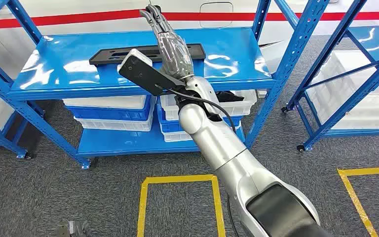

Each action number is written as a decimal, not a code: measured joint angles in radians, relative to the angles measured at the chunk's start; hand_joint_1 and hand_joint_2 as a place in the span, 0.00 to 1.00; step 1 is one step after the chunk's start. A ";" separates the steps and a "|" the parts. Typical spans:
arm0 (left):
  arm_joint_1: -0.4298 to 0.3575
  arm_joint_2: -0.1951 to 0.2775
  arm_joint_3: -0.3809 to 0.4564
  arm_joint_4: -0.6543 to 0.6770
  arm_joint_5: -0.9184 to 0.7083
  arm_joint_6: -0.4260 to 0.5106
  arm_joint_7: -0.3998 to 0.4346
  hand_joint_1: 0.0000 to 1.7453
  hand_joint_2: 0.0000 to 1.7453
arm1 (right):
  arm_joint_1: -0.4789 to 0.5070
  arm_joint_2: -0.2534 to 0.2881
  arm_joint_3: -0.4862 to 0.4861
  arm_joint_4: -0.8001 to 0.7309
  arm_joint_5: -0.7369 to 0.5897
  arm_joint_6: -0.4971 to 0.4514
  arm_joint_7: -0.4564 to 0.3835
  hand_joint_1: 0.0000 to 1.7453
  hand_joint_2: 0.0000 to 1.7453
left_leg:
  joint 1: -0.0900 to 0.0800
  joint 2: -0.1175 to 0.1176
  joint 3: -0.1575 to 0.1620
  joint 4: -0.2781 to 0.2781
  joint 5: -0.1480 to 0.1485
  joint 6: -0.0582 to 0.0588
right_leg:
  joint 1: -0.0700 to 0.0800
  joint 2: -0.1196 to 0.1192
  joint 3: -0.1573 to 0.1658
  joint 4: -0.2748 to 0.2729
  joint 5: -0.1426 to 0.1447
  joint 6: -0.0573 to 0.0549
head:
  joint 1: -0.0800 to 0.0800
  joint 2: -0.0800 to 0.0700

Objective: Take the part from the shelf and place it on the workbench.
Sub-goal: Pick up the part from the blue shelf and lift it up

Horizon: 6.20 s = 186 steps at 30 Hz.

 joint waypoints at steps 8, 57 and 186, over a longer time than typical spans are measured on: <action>0.000 -0.002 0.000 0.000 0.000 -0.003 0.000 0.00 0.00 | -0.003 -0.001 0.000 0.000 -0.001 0.000 0.000 0.00 1.00 | -0.009 -0.003 0.090 -0.163 0.034 0.043 | 0.014 0.002 -0.003 0.034 -0.019 0.040 | 0.000 0.000; -0.009 -0.007 0.025 -0.003 0.000 -0.018 0.002 0.00 0.00 | 0.006 -0.008 0.011 0.025 0.029 -0.003 0.006 0.00 1.00 | -0.021 -0.002 0.052 0.012 -0.053 0.019 | 0.007 -0.008 0.011 -0.018 0.012 -0.021 | 0.003 0.000; 0.121 -0.063 -0.231 0.103 -0.416 0.318 1.328 0.00 0.00 | 0.211 0.014 0.372 0.199 0.338 -0.066 0.189 0.00 1.00 | -0.018 -0.007 0.091 -0.185 0.053 0.032 | 0.022 -0.001 -0.005 -0.003 0.001 0.010 | 0.005 0.000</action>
